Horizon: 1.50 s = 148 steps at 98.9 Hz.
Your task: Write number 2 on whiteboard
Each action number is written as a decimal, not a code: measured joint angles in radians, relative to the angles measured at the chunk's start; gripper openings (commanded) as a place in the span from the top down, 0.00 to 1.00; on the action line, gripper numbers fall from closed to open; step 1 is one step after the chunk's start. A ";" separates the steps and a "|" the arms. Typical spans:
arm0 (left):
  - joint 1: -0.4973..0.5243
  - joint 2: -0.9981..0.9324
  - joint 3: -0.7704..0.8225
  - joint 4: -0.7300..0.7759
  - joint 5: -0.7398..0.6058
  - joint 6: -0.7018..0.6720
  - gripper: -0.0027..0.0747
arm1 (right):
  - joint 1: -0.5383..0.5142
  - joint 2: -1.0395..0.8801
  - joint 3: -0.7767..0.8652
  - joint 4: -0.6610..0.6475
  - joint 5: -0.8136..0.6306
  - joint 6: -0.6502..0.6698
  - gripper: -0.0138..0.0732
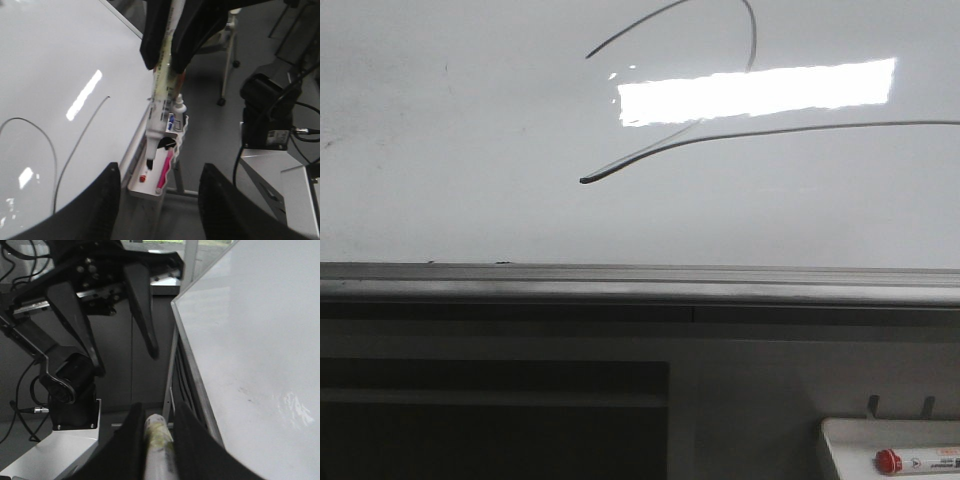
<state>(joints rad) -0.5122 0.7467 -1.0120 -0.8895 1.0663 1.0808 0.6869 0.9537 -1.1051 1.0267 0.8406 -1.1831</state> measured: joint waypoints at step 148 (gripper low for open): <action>0.056 0.186 0.162 0.127 -0.606 -0.453 0.99 | 0.139 -0.082 -0.020 0.010 -0.410 0.005 0.87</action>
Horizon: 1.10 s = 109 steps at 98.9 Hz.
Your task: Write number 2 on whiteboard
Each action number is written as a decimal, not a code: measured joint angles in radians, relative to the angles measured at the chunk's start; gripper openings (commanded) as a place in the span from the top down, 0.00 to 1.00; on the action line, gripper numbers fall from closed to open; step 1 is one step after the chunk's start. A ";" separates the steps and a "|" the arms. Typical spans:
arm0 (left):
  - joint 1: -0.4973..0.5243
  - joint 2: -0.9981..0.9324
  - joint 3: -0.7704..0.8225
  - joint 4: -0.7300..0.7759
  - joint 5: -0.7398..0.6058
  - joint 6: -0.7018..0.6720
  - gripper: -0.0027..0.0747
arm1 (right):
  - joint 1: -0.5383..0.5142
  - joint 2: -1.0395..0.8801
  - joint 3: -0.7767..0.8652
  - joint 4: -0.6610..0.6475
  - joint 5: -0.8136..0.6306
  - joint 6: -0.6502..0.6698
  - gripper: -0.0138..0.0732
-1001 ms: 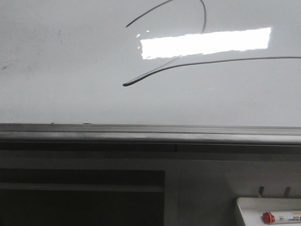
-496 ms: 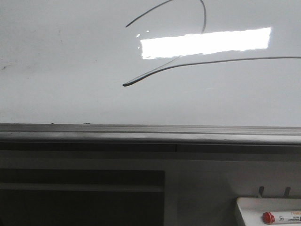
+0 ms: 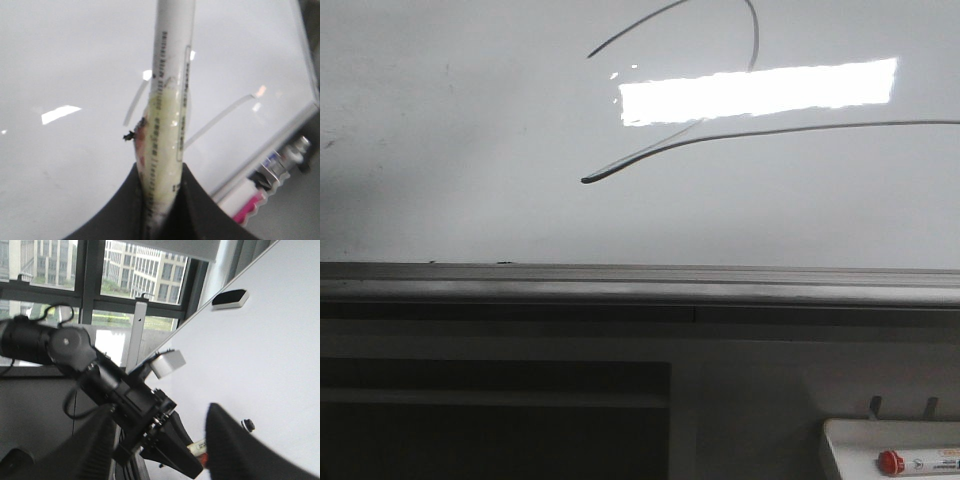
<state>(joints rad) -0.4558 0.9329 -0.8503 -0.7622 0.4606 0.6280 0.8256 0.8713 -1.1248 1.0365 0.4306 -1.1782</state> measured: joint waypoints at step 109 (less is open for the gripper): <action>-0.048 0.374 0.051 -0.101 -0.560 -0.023 0.50 | -0.007 -0.076 0.177 0.007 0.028 0.045 0.92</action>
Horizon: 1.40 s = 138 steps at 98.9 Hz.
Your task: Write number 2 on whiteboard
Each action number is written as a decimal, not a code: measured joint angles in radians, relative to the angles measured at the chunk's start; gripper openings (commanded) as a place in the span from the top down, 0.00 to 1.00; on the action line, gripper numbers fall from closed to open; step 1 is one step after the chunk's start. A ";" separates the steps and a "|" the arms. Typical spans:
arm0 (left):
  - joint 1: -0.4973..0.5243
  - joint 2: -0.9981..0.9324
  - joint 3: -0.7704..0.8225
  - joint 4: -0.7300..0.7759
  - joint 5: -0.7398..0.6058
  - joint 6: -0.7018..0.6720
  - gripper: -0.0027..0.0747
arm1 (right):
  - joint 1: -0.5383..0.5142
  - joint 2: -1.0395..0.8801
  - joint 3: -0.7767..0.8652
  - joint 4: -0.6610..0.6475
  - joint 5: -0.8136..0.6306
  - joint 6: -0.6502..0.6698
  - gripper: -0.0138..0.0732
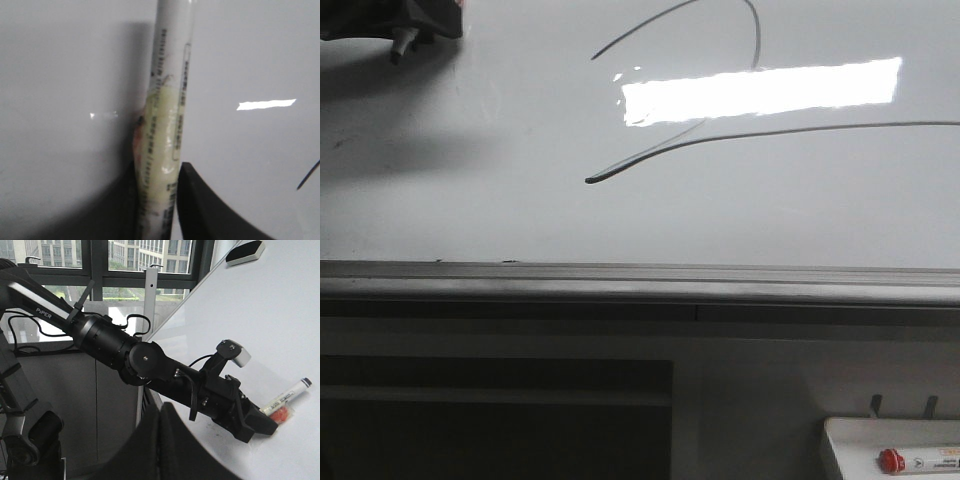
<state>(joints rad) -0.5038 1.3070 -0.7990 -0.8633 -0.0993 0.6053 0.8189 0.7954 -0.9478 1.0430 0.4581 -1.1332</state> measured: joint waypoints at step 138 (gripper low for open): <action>0.004 -1.025 0.348 0.146 0.341 0.134 0.99 | -0.001 -0.554 0.682 0.075 -0.591 0.000 0.92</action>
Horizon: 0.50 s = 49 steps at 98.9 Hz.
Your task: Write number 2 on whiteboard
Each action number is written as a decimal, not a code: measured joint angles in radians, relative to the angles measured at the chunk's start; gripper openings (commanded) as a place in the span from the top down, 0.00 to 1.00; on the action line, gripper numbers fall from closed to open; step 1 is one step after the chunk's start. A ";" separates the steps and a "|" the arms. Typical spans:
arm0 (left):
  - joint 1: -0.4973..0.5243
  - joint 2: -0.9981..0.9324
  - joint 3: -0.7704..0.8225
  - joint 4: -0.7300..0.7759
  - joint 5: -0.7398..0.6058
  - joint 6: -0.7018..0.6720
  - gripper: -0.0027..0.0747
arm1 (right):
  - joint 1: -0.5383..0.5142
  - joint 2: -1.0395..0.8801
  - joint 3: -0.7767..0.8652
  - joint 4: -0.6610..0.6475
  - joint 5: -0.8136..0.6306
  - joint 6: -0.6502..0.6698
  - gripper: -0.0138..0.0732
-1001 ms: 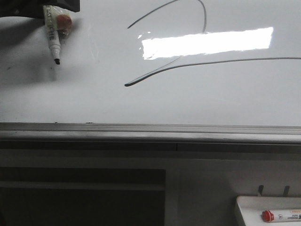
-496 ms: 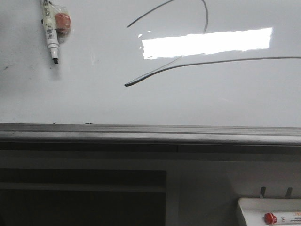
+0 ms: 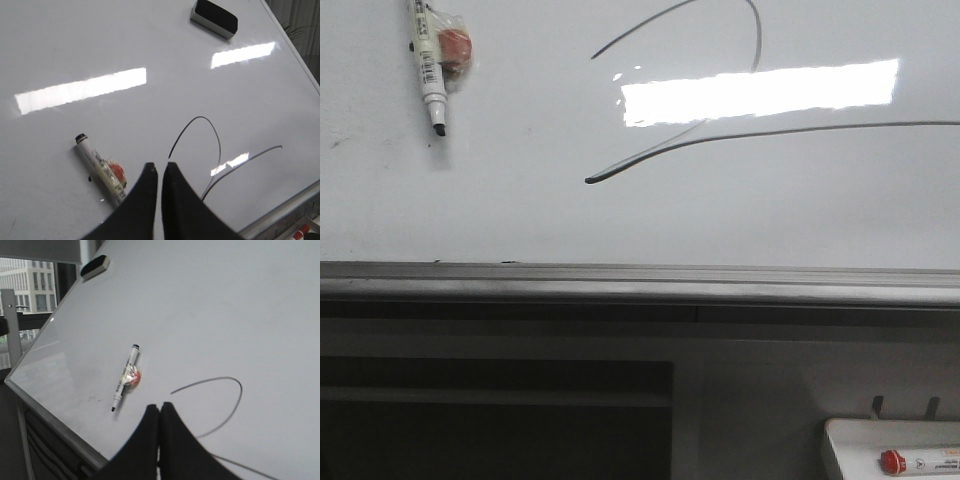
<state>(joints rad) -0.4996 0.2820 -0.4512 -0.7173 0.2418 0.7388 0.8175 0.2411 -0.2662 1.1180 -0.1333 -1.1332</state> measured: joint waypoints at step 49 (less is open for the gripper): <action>0.000 -0.102 0.137 0.002 -0.017 0.000 0.99 | 0.000 -0.070 0.062 0.031 -0.024 0.000 0.92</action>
<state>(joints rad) -0.4996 0.1800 -0.3144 -0.7149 0.2251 0.7388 0.8175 0.1707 -0.2038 1.1490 -0.1575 -1.1332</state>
